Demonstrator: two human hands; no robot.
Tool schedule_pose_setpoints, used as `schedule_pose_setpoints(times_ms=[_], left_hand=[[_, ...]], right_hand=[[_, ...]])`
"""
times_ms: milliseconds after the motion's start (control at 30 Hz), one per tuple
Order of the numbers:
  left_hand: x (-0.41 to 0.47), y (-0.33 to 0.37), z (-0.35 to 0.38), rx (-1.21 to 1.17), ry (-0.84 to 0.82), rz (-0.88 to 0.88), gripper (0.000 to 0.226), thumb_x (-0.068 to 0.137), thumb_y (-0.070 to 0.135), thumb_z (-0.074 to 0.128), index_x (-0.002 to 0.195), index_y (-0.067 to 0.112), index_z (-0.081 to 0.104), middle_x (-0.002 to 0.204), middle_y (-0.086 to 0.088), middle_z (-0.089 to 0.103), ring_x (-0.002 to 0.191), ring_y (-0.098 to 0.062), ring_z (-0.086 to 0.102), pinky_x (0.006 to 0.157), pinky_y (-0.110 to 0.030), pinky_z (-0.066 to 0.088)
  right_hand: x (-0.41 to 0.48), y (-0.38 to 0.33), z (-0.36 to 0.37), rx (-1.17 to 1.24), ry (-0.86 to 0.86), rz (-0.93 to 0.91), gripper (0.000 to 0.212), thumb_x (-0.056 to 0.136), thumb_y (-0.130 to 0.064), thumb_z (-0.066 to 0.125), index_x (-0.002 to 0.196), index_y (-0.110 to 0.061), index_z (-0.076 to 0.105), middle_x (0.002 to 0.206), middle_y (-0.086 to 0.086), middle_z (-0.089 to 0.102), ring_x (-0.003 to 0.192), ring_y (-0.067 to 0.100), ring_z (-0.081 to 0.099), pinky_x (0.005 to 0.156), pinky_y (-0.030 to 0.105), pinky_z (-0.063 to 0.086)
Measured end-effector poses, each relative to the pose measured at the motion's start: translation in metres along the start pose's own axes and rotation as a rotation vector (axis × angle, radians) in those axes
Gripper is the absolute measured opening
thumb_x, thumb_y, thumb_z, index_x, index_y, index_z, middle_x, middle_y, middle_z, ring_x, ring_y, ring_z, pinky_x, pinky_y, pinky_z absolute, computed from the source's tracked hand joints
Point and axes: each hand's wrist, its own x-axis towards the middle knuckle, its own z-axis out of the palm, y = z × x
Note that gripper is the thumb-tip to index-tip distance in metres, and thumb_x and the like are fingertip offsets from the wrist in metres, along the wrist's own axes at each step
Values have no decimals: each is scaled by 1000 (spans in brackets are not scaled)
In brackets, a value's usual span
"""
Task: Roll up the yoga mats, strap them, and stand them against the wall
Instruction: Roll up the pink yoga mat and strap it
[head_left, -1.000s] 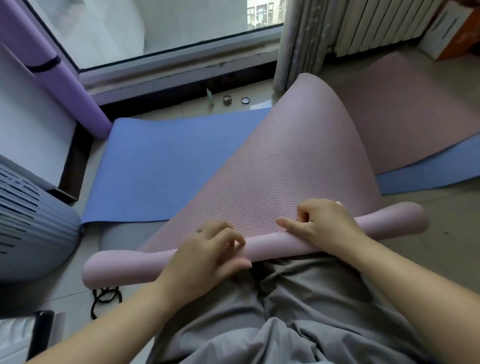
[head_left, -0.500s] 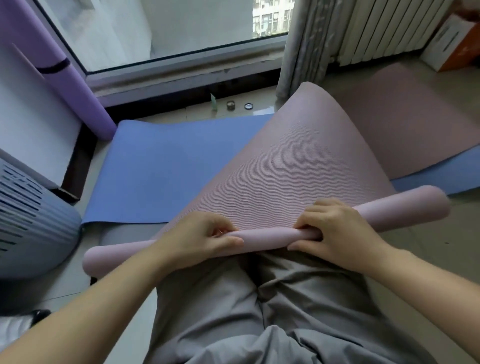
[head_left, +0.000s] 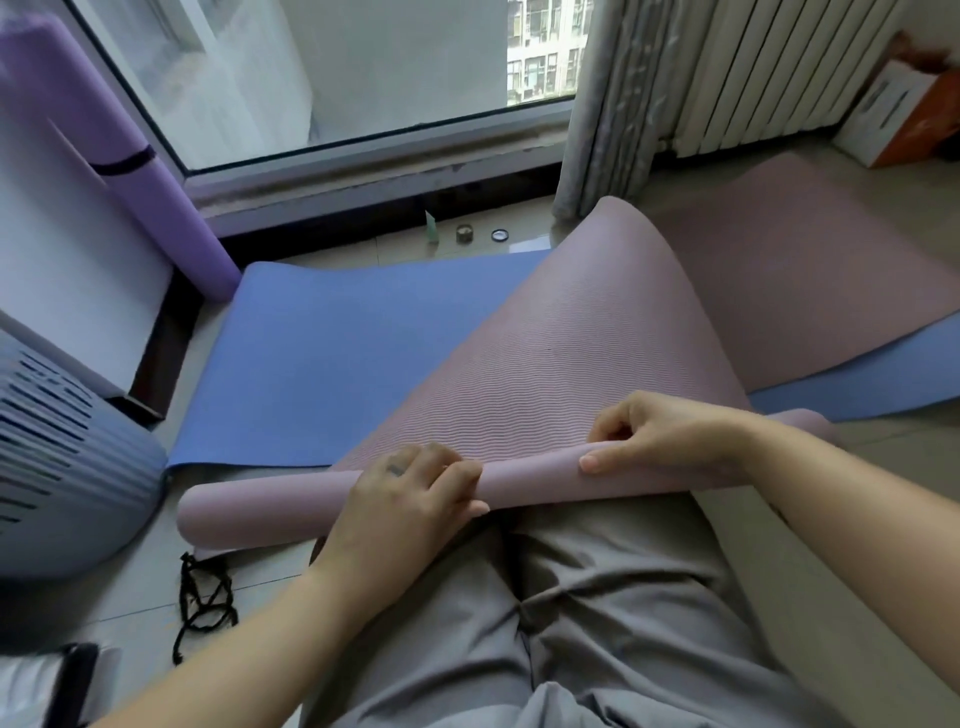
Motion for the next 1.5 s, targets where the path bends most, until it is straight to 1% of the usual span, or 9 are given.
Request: schedule_pose_setpoints(times_ms=[267, 533, 633, 733, 900, 933, 1033, 1267, 1500], left_hand=[[34, -24, -12, -198, -375, -42, 54, 91, 56, 27, 103, 23, 67, 96, 5, 65, 91, -20, 57, 76, -33, 48], [77, -22, -35, -370, -773, -254, 26, 97, 41, 49, 108, 25, 67, 102, 11, 65, 93, -8, 58, 77, -19, 42], [71, -3, -32, -54, -612, -244, 31, 99, 40, 45, 128, 32, 54, 125, 7, 50, 109, -21, 56, 82, -30, 45], [39, 17, -18, 129, -327, -95, 29, 89, 32, 48, 116, 23, 54, 108, -3, 58, 84, -29, 63, 70, -40, 54], [32, 18, -8, 181, -394, -116, 41, 84, 39, 45, 112, 12, 55, 97, -9, 64, 77, -31, 65, 76, -52, 53], [35, 18, -9, 171, -420, -117, 40, 87, 38, 39, 113, 12, 57, 101, -8, 64, 83, -30, 65, 79, -51, 52], [42, 13, -9, 151, -514, -118, 39, 100, 41, 35, 131, 20, 41, 131, 0, 50, 118, -25, 50, 99, -44, 36], [67, -6, -26, -42, -616, -97, 33, 99, 45, 39, 125, 25, 46, 126, 5, 53, 114, -20, 51, 87, -34, 41], [92, -7, -80, -269, -664, -129, 21, 99, 43, 42, 108, 27, 52, 100, 15, 55, 93, -10, 51, 82, -30, 43]], right_hand=[[-21, 21, 65, -618, 844, -367, 41, 85, -48, 52, 100, -14, 67, 98, 3, 57, 92, 24, 51, 87, 37, 38], [-25, -11, 39, -877, 584, -117, 40, 73, -60, 65, 83, -22, 66, 79, -5, 52, 82, 23, 57, 65, 31, 36], [-17, -18, 18, -808, 377, -37, 40, 81, -62, 59, 83, -22, 60, 83, -8, 50, 87, 19, 53, 65, 30, 31], [-8, -18, 4, -733, 293, -41, 43, 77, -58, 65, 70, -17, 54, 77, -1, 59, 73, 18, 52, 60, 31, 35], [-3, -23, -2, -606, 188, -12, 33, 77, -50, 67, 69, -20, 56, 67, -2, 54, 63, 15, 46, 56, 32, 37], [-3, -22, -3, -557, 174, -19, 24, 76, -51, 68, 85, -29, 64, 78, -4, 59, 68, 10, 48, 62, 31, 41], [-5, -13, 4, -397, 273, -43, 70, 70, -60, 68, 131, -38, 44, 112, -10, 46, 90, -5, 46, 85, 24, 39], [7, -9, 43, -819, 707, -244, 52, 59, -55, 73, 95, -20, 60, 88, 3, 59, 81, 30, 60, 67, 39, 48], [-27, -76, -27, -870, 312, -82, 56, 70, -71, 62, 108, -30, 53, 97, -9, 52, 86, 12, 50, 63, 31, 33]])
